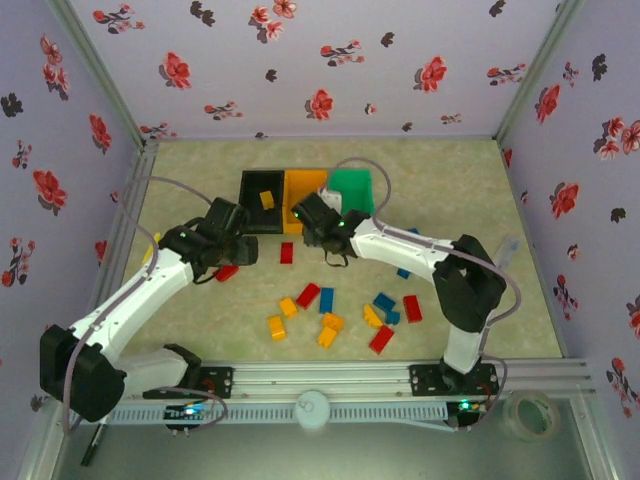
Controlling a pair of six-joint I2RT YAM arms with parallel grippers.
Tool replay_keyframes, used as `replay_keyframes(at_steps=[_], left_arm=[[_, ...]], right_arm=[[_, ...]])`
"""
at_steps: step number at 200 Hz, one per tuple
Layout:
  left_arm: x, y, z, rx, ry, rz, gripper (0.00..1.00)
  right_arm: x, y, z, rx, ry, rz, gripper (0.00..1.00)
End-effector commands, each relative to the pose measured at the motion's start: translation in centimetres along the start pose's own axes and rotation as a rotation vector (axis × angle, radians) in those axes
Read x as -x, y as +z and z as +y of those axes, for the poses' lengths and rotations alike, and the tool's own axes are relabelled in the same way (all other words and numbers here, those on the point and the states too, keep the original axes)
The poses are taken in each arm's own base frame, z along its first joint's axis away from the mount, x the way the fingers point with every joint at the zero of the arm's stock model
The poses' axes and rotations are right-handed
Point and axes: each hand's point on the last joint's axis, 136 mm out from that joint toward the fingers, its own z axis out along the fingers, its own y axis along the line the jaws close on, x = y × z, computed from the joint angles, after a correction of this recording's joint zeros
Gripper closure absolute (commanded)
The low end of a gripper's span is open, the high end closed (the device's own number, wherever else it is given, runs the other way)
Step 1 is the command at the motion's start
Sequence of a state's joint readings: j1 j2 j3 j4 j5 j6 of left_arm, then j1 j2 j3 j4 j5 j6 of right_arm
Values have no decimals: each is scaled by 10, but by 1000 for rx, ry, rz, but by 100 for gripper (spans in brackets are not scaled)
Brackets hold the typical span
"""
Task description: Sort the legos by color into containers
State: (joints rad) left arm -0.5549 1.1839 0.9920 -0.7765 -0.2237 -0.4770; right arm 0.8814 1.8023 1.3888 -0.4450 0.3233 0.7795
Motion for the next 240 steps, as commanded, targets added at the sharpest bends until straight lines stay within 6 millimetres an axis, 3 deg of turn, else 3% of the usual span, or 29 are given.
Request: replay_keyframes(at_steps=[1,42,78,117,157,175,240], left_arm=[[3,-9,-2,-13,-21,-16,31],[0,-10,-1,-9,-31,-12,31],[-2,-10,0,-11,-43,-15,31],[-5,-9,2,-2,-46,-12,31],[-8,-3,9,41,-55,-6,31],[-7,-2,20,96,-91,-29,31],[-15,20,15,111,-95,26,29]], right_arm=[[40,-16,5,7,-80,-73,76],[82,7,22,49,-130,-88,76],[101,40,28,51,-150,-60,75],[111,51,31,66,-169,-57,48],[116,31,30,82,-188,-76,39],[116,15,27,101,-189,-95,37],[106,-46,6,143,-221,-137,32]])
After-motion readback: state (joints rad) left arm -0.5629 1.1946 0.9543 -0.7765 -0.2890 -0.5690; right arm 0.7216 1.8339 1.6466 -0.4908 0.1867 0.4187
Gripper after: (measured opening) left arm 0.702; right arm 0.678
